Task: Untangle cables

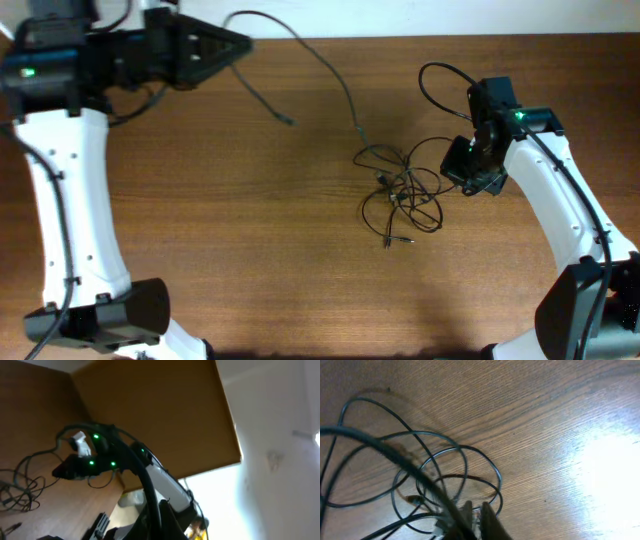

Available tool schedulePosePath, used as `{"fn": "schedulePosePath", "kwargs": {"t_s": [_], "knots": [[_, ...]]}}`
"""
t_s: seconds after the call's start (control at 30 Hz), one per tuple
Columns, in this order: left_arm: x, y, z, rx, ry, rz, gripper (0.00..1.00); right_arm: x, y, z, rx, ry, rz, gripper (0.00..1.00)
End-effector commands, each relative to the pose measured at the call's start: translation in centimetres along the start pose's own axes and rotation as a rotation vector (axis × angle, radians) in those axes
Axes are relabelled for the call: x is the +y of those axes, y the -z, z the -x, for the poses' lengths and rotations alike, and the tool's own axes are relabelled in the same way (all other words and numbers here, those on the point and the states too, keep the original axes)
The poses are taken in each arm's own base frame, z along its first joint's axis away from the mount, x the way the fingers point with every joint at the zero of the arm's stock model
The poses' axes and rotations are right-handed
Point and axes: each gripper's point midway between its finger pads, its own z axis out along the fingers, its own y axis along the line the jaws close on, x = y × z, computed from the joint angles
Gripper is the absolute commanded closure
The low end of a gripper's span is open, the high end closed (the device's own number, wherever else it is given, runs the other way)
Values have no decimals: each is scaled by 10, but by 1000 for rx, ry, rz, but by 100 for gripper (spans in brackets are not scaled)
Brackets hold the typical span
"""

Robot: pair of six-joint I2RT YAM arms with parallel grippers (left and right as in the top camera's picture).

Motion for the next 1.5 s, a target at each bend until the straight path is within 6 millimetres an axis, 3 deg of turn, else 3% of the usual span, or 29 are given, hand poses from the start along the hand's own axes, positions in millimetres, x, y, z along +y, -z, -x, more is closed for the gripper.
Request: {"fn": "schedulePosePath", "kwargs": {"t_s": [0.0,0.07,0.17,0.27,0.4,0.5,0.53,0.63,0.67,0.8,0.9,0.97,1.47], "knots": [[-7,29,7,-73,4,19,100,-5,-2,3,-15,9,-32,80],[-4,45,13,-117,6,39,100,-5,-2,2,-14,9,-31,73],[-3,55,15,-144,-5,52,100,1,-2,-1,6,10,1,42],[0,50,11,-137,-3,62,100,18,-1,-5,37,42,96,27],[18,30,2,-116,43,150,100,59,8,-16,94,193,329,8],[38,13,-8,-84,56,258,100,96,29,-32,142,361,593,4],[53,2,-15,-61,68,348,100,113,43,-38,163,397,719,3],[58,-19,-25,-8,54,387,100,125,55,-42,172,425,814,1],[54,-34,-31,29,34,370,100,129,58,-43,153,483,846,1],[39,-62,-41,81,73,296,100,136,59,-53,108,641,871,2],[2,-74,-45,139,112,105,100,145,60,-62,114,676,880,1],[-21,-75,-41,171,99,0,100,152,61,-65,100,706,892,1],[-53,-77,-16,137,298,-19,100,191,82,-41,-94,776,1000,1]]}}
